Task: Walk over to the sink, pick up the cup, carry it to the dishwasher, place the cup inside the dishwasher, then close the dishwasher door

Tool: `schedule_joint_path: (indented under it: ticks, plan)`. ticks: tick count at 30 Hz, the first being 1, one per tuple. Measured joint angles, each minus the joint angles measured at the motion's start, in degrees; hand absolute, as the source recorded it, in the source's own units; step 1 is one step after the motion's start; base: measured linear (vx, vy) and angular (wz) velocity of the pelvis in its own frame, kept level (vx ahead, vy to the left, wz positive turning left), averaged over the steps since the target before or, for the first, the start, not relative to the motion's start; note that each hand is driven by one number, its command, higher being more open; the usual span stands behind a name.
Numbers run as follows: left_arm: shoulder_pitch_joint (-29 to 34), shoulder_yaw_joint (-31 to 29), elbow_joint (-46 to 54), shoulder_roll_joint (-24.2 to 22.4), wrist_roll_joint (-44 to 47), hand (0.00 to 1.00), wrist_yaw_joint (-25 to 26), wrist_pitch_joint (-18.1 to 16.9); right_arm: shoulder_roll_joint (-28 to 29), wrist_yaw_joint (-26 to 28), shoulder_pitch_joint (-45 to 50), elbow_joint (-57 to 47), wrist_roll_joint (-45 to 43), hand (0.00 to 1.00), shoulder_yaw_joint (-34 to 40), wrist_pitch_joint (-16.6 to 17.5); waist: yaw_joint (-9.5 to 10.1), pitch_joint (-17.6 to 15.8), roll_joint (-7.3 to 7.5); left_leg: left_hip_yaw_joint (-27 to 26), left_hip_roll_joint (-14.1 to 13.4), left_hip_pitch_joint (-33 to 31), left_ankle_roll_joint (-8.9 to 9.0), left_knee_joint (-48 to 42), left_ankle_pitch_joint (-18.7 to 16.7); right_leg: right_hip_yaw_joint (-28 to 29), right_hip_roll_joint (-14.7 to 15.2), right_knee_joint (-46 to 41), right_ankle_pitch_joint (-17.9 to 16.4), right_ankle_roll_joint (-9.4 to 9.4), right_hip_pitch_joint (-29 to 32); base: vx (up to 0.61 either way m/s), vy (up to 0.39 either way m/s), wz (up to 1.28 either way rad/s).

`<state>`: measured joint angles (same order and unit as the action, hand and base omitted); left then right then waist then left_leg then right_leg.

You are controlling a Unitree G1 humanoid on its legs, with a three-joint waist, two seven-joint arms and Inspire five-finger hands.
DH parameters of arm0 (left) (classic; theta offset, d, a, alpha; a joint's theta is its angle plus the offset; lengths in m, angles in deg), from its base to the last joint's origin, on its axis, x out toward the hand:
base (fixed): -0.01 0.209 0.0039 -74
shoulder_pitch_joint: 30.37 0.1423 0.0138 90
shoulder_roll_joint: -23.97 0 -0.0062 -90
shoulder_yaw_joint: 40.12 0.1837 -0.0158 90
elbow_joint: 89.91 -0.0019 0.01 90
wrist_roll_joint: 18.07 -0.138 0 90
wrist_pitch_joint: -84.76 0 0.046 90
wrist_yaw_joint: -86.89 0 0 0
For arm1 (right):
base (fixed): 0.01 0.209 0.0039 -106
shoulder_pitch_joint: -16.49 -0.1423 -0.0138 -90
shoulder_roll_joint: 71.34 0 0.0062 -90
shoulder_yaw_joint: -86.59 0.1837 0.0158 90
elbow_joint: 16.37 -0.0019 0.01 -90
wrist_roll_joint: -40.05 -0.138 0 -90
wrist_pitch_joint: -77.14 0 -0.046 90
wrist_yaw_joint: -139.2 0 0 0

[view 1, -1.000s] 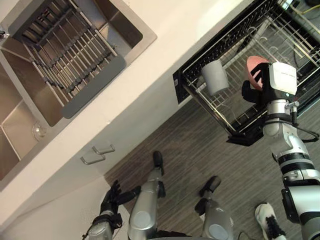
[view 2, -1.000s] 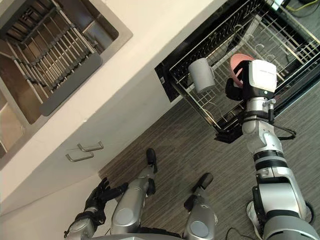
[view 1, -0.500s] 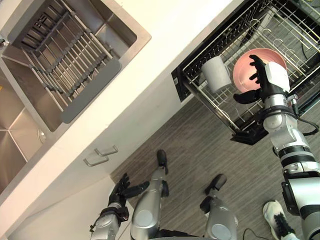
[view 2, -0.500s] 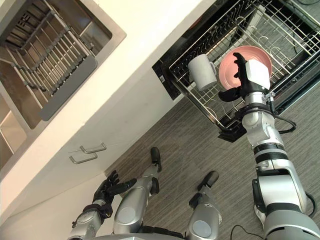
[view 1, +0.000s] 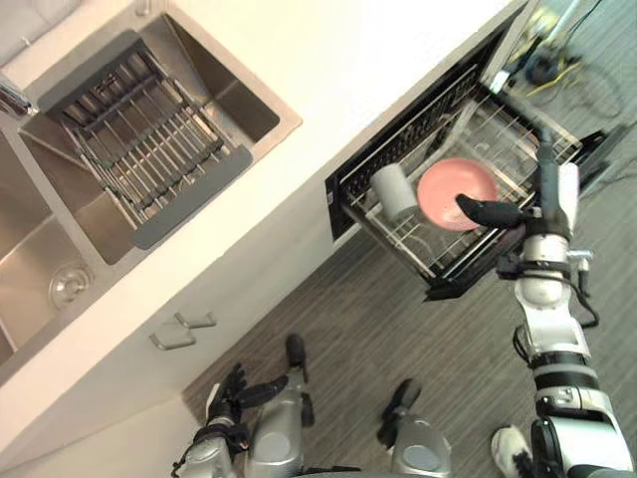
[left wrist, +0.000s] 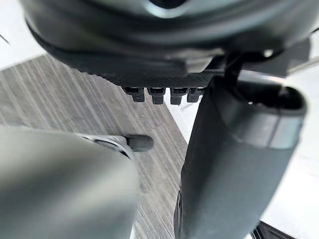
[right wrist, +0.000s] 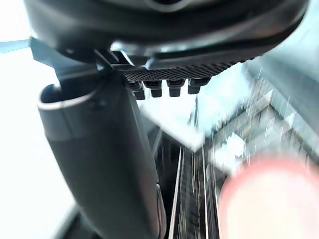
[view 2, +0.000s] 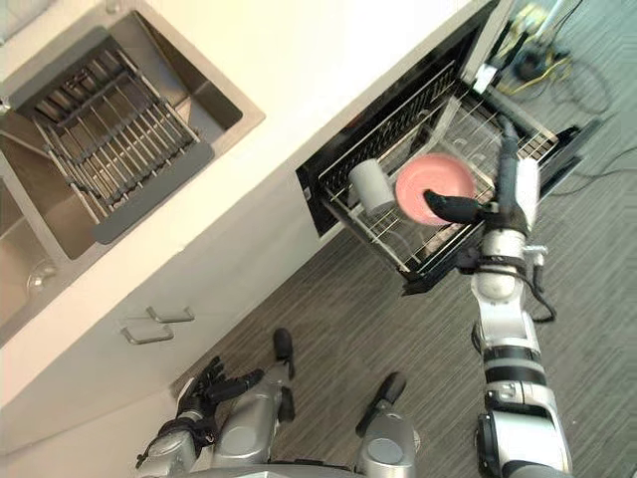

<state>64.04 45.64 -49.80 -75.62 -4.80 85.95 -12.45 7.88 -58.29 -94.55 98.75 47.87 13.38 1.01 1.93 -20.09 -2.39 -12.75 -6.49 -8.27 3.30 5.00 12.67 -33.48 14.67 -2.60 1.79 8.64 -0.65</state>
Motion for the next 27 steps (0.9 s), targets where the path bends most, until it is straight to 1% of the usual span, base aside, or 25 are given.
schedule_joint_path:
  ticks: [2, 4, 5, 6, 7, 8, 10, 12, 13, 15, 16, 17, 18, 20, 21, 23, 25, 27]
  plan:
    - [0.6, 0.0, -0.5, -0.2, -0.1, 1.0, 0.4, 0.0, 0.0, -0.7, 1.1, -0.3, -4.8, 1.0, 3.7, -0.1, -0.45, 1.0, -0.16, -0.8, -0.1, 1.5, 0.02, 0.0, 0.0, 1.1, 0.1, 0.0, -0.1, 0.24, -0.7, -0.12, 0.033, -0.23]
    - [2.6, -0.6, -1.0, -0.5, -1.0, 1.0, 0.6, -0.1, -0.1, -1.4, 2.9, -0.3, -10.6, 1.0, 7.7, -0.8, -1.87, 3.2, -1.01, -1.4, -0.2, 2.4, 0.12, 0.3, 0.0, 1.9, 0.2, -0.2, -0.4, 0.58, -0.8, -0.13, 0.028, -0.18]
    - [2.9, -0.6, -1.6, -0.5, -1.0, 1.0, 0.6, -0.2, -0.2, -1.7, 3.5, -0.3, -11.6, 1.0, 8.6, -1.0, -2.16, 3.6, -1.28, -1.6, -0.3, 2.5, 0.16, 0.3, 0.0, 2.1, 0.2, -0.2, -0.6, 0.78, -0.8, -0.14, 0.032, -0.19]
    - [3.5, -0.7, -2.3, -0.6, -1.0, 1.0, 0.7, -0.2, -0.5, -1.8, 4.2, 0.1, -13.5, 0.0, 10.3, -1.5, -3.1, 4.0, -1.97, -1.9, -0.3, 2.6, 0.51, 0.3, -0.3, 2.6, 0.3, -0.5, -0.8, 0.43, -0.5, -0.14, 0.038, -0.22]
    - [3.9, -0.6, -2.8, -0.6, -0.9, 1.0, 0.7, -0.2, -1.1, -1.9, 4.2, 1.4, -15.2, 0.0, 11.7, -2.0, -3.72, 4.2, -2.56, -2.1, -0.4, 2.2, 0.61, 0.4, -0.4, 3.6, 0.5, -1.4, -0.8, 0.4, 0.9, -0.13, 0.039, -0.25]
    - [4.0, -0.5, -3.1, -0.6, -0.9, 1.0, 0.7, -0.2, -1.4, -2.0, 4.2, 2.0, -15.9, 0.0, 12.3, -2.5, -3.93, 4.2, -2.88, -2.1, -0.5, 1.8, 0.61, 0.4, -0.4, 4.1, 0.6, -1.8, -0.8, 0.36, 1.7, -0.09, 0.029, -0.33]
    - [3.8, 0.2, -4.1, -0.5, -0.7, 1.0, 0.7, -0.4, -2.7, -2.2, 4.2, 4.2, -17.9, 0.0, 13.2, -3.3, -4.53, 3.7, -4.02, -2.0, -0.5, 0.3, 0.84, 0.4, -0.2, 5.5, 0.8, -3.0, -0.6, 0.03, 4.4, -0.06, 0.019, -0.3]
    - [3.8, 2.1, -4.3, -0.7, 0.9, 1.0, 0.7, -0.6, -3.6, -2.2, 4.2, 6.0, -17.9, 0.0, 14.5, -4.3, -4.85, 2.3, -5.98, -2.1, -0.3, -1.6, 1.08, 0.4, 0.0, 7.2, 1.1, -3.7, 0.1, -0.27, 7.5, -0.05, 0.025, -0.28]
    - [3.8, 2.5, -4.3, -0.8, 1.4, 1.0, 0.6, -0.7, -3.7, -2.2, 4.2, 6.1, -17.9, 0.0, 14.5, -4.6, -4.95, 1.8, -6.56, -2.1, -0.2, -1.9, 1.09, 0.4, 0.1, 7.5, 1.2, -3.9, 0.2, -0.27, 8.0, -0.02, 0.023, -0.23]
    - [3.6, 3.7, -3.9, -1.6, 2.5, 1.0, 0.6, -1.3, -3.8, -1.6, 3.8, 6.1, -17.9, 0.0, 14.5, -5.0, -5.23, -0.6, -8.86, -2.2, 0.2, -2.4, 1.07, 0.3, 0.1, 8.7, 1.7, -5.2, 0.3, -0.2, 9.8, -0.01, 0.015, -0.17]
    - [3.5, 3.9, -3.9, -1.9, 2.5, 1.0, 0.5, -1.6, -3.9, -1.3, 3.5, 6.1, -17.9, 0.0, 14.4, -5.1, -5.31, -1.0, -9.38, -2.2, 0.4, -2.6, 1.05, 0.3, 0.1, 8.9, 2.0, -5.6, 0.3, -0.19, 10.3, 0.01, 0.013, -0.07]
    - [3.3, 4.5, -3.7, -2.1, 2.6, 1.0, 0.5, -1.9, -4.0, -1.0, 3.1, 6.1, -17.9, 0.0, 14.4, -5.3, -5.35, -1.6, -10.3, -2.2, 0.7, -3.1, 1.03, 0.3, 0.1, 9.2, 2.4, -6.4, 0.3, -0.17, 11.1, 0.0, 0.0, 0.0]
    - [3.3, 4.8, -2.9, -2.7, 2.7, 1.0, 0.4, -2.0, -4.4, -0.6, 1.9, 6.1, -17.8, 0.0, 14.4, -5.9, -5.38, -2.8, -11.42, -2.2, 1.3, -3.5, 0.95, 0.3, 0.2, 9.6, 3.2, -7.7, 0.0, -0.11, 12.3, 0.04, 0.013, 0.0]
    - [3.3, 4.8, -2.1, -3.1, 3.5, 1.0, 0.3, -1.9, -4.5, -0.4, 0.5, 5.8, -17.7, 0.0, 14.3, -6.4, -5.34, -3.6, -12.43, -2.2, 1.9, -4.0, 0.84, 0.3, 0.3, 10.0, 4.1, -9.0, -0.4, 0.11, 13.4, 0.05, 0.011, 0.03]
    - [3.3, 4.9, -1.9, -3.3, 3.8, 1.0, 0.3, -1.9, -4.5, 0.0, -0.1, 5.3, -17.6, 0.0, 14.1, -6.9, -5.15, -3.9, -12.87, -2.0, 2.5, -4.4, 0.51, 0.3, 0.5, 10.1, 4.8, -9.9, -0.8, 0.34, 14.2, 0.07, 0.011, 0.08]
    - [3.3, 5.3, -1.7, -3.3, 4.6, 1.0, 0.3, -1.8, -4.5, 0.3, -0.7, 5.0, -17.1, 0.0, 13.6, -7.3, -4.37, -4.0, -13.0, -1.0, 3.4, -4.4, 0.34, 0.1, 0.6, 10.4, 5.9, -10.9, -1.3, 0.69, 14.7, 0.07, 0.004, 0.08]
    - [3.3, 5.4, -1.3, -3.3, 4.9, 1.0, 0.0, -1.2, -4.5, 1.1, -2.0, 3.0, -16.6, 0.0, 12.0, -8.7, -4.24, -4.0, -13.09, 0.3, 4.7, -4.5, 0.33, 0.1, 0.6, 10.1, 7.3, -11.6, -1.7, 1.26, 14.7, 0.06, 0.014, 0.18]
    - [3.3, 5.4, -1.0, -3.3, 4.9, 1.0, -0.6, -1.0, -4.8, 1.8, -3.2, 2.5, -16.5, 0.0, 10.8, -8.8, -4.23, -4.1, -13.15, 1.8, 5.5, -4.7, 0.33, 0.1, 0.6, 9.6, 8.3, -12.4, -2.1, 1.72, 14.7, 0.02, 0.031, 0.27]
